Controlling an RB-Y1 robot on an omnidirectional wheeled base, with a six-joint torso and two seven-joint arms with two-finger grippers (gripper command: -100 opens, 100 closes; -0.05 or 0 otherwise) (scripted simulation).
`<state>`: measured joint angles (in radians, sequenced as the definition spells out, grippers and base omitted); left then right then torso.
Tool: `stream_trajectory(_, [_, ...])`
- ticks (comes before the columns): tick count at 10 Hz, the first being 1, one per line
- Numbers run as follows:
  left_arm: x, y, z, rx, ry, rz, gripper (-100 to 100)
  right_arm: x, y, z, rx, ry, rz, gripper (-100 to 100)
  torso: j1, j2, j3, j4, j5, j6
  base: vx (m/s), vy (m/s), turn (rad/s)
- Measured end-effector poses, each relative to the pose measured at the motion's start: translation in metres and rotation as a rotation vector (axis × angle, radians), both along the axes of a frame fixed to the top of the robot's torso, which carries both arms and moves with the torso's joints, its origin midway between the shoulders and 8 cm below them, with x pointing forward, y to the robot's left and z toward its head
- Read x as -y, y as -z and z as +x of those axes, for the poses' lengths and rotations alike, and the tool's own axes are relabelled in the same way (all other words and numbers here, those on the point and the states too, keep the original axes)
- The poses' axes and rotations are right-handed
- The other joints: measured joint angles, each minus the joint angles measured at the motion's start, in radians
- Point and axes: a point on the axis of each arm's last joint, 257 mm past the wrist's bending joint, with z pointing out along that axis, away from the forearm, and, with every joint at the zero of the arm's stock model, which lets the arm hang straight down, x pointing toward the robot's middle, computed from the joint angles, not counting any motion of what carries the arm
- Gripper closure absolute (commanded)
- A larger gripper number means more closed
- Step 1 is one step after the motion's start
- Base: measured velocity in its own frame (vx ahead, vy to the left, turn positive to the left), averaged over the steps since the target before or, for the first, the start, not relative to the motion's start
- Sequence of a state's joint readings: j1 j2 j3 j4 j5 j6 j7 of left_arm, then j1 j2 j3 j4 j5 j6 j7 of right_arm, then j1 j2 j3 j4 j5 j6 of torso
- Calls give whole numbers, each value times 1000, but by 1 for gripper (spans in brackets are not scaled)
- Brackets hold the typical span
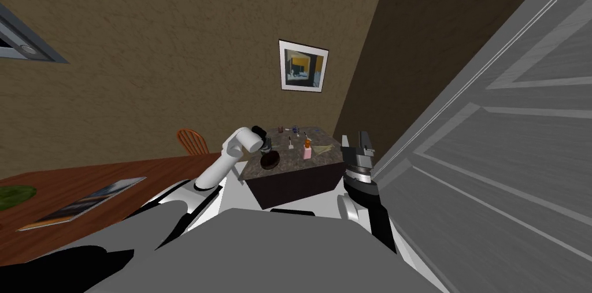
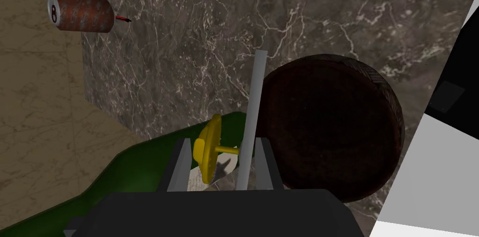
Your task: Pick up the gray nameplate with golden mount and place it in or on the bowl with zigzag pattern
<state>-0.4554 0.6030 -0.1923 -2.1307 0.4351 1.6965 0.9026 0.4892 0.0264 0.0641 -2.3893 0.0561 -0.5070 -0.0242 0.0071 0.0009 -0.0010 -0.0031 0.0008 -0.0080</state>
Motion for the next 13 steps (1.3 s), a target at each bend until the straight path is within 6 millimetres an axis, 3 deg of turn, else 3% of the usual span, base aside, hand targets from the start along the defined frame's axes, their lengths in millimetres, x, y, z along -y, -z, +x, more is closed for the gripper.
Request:
stream_trajectory(8, [-67,16,-24,-123,-158,-41,100,0,0,0,0,0,0,0,-3,-2,-2,-2,1,0,19,-70,-55])
stream_trajectory(13, [-113,32,-56,-246,-301,-93,100,0,0,0,0,0,0,0,-2,-2,-3,-3,3,0,33,-83,-93])
